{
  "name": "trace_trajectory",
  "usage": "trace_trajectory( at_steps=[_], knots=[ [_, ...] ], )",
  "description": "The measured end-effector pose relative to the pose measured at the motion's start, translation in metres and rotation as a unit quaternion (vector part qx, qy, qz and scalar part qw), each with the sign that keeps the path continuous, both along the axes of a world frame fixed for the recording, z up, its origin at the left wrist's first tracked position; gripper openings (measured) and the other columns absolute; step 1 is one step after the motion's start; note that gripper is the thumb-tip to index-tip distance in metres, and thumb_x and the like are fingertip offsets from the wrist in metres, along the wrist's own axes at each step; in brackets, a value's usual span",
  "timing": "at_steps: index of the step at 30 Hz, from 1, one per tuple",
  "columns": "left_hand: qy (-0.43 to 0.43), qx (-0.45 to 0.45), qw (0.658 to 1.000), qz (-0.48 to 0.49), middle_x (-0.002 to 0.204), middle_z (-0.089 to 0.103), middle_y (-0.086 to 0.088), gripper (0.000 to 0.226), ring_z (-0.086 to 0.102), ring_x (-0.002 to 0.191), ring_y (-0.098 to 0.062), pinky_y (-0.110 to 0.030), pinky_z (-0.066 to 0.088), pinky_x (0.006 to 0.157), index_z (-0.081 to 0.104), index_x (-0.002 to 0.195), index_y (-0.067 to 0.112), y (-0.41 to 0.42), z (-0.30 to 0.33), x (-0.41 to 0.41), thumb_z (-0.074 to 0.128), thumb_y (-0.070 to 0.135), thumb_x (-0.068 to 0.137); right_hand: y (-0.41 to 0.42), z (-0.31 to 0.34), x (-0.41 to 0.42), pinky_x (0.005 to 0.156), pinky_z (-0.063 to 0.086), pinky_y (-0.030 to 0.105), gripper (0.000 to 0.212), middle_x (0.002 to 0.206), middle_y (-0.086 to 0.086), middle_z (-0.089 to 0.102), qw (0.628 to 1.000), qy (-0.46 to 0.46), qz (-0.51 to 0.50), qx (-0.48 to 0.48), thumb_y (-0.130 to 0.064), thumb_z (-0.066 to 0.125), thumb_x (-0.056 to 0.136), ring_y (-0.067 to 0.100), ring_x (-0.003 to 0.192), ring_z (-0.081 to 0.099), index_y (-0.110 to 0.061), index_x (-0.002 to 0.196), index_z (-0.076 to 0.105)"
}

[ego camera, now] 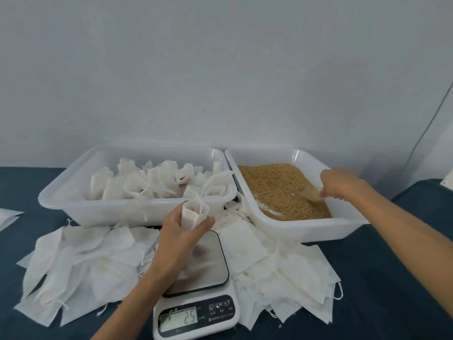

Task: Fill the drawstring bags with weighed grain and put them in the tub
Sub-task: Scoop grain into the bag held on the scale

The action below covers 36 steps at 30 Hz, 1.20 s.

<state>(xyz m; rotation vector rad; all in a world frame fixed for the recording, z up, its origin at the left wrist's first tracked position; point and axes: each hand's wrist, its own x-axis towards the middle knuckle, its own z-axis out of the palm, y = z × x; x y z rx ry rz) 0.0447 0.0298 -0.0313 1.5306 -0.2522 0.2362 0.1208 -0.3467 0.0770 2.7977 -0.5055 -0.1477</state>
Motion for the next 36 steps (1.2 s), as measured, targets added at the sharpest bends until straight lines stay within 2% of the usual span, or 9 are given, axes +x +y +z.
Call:
trace_trajectory(
  at_steps=[3, 5, 9, 13, 19, 25, 27, 31, 36],
  knots=[
    [-0.002, 0.002, 1.000, 0.005, 0.085, 0.074, -0.001, 0.022, 0.064, 0.075, -0.009, -0.028, 0.052, 0.071, 0.072, 0.090, 0.029, 0.002, -0.002, 0.001, 0.081, 0.042, 0.075, 0.018, -0.012, 0.021, 0.077, 0.054, 0.031, 0.025, 0.087, 0.000, 0.056, 1.000, -0.013, 0.019, 0.000, -0.037, 0.061, 0.097, 0.019, 0.088, 0.063, -0.013, 0.100, 0.058],
    [0.001, 0.000, 1.000, 0.005, 0.088, 0.076, -0.002, 0.026, 0.067, 0.078, -0.010, -0.030, 0.054, 0.073, 0.073, 0.093, 0.031, 0.003, -0.004, 0.003, 0.081, 0.047, 0.073, 0.027, -0.019, 0.038, 0.081, 0.054, 0.033, 0.034, 0.093, 0.000, 0.056, 0.999, -0.031, 0.023, 0.014, -0.048, 0.060, 0.094, 0.022, 0.097, 0.063, -0.015, 0.104, 0.062],
    [-0.001, -0.001, 1.000, 0.010, 0.089, 0.076, -0.002, 0.030, 0.068, 0.078, -0.010, -0.024, 0.054, 0.071, 0.073, 0.095, 0.030, 0.005, -0.007, 0.007, 0.081, 0.048, 0.073, 0.027, -0.030, 0.071, 0.064, 0.048, 0.028, 0.026, 0.082, -0.002, 0.055, 0.998, -0.057, 0.012, 0.035, -0.038, 0.062, 0.092, 0.018, 0.079, 0.058, -0.013, 0.100, 0.067],
    [-0.008, -0.006, 1.000, 0.005, 0.088, 0.073, -0.006, 0.026, 0.065, 0.077, -0.011, -0.025, 0.053, 0.070, 0.070, 0.090, 0.026, 0.005, -0.003, 0.009, 0.080, 0.045, 0.074, 0.024, -0.037, 0.076, 0.052, 0.039, 0.027, 0.044, 0.072, 0.001, 0.057, 0.990, -0.098, -0.002, 0.099, -0.054, 0.066, 0.088, 0.015, 0.064, 0.052, -0.013, 0.075, 0.061],
    [-0.010, 0.001, 1.000, -0.004, 0.090, 0.075, -0.004, 0.030, 0.067, 0.079, -0.010, -0.023, 0.053, 0.070, 0.072, 0.093, 0.028, 0.005, -0.002, 0.004, 0.081, 0.048, 0.073, 0.010, -0.036, 0.044, 0.066, 0.041, 0.033, 0.028, 0.073, 0.006, 0.052, 0.978, -0.165, -0.012, 0.130, -0.023, 0.058, 0.097, 0.027, 0.078, 0.052, -0.009, 0.074, 0.049],
    [-0.008, 0.020, 1.000, -0.014, 0.078, 0.072, 0.008, 0.030, 0.062, 0.068, -0.002, -0.026, 0.052, 0.064, 0.072, 0.093, 0.032, -0.001, -0.004, 0.000, 0.080, 0.051, 0.072, -0.003, -0.034, 0.009, 0.065, 0.040, 0.030, 0.018, 0.095, 0.011, 0.063, 0.984, -0.136, -0.025, 0.114, -0.015, 0.059, 0.097, 0.022, 0.078, 0.052, -0.008, 0.083, 0.051],
    [-0.007, 0.027, 0.999, -0.016, 0.077, 0.071, 0.010, 0.031, 0.061, 0.068, -0.002, -0.030, 0.052, 0.066, 0.071, 0.093, 0.031, -0.002, -0.004, 0.000, 0.080, 0.052, 0.072, -0.002, -0.032, 0.001, 0.066, 0.042, 0.030, 0.019, 0.090, 0.007, 0.058, 0.987, -0.116, -0.017, 0.109, -0.022, 0.061, 0.097, 0.020, 0.079, 0.053, -0.008, 0.089, 0.051],
    [-0.008, 0.026, 1.000, -0.014, 0.075, 0.070, 0.012, 0.030, 0.060, 0.066, -0.001, -0.028, 0.050, 0.064, 0.071, 0.092, 0.032, -0.001, -0.002, 0.001, 0.080, 0.051, 0.071, 0.003, -0.031, -0.013, 0.068, 0.047, 0.030, 0.004, 0.084, 0.002, 0.055, 0.992, -0.127, 0.007, -0.012, -0.007, 0.058, 0.095, 0.020, 0.080, 0.057, -0.010, 0.092, 0.058],
    [-0.012, 0.032, 0.999, -0.012, 0.075, 0.070, 0.010, 0.030, 0.061, 0.067, -0.002, -0.028, 0.051, 0.063, 0.070, 0.090, 0.031, 0.001, -0.002, 0.001, 0.079, 0.051, 0.070, 0.001, -0.034, -0.018, 0.060, 0.037, 0.028, 0.029, 0.072, -0.002, 0.050, 0.986, -0.152, 0.023, -0.065, -0.002, 0.056, 0.093, 0.019, 0.070, 0.052, -0.015, 0.071, 0.043]
  ],
)
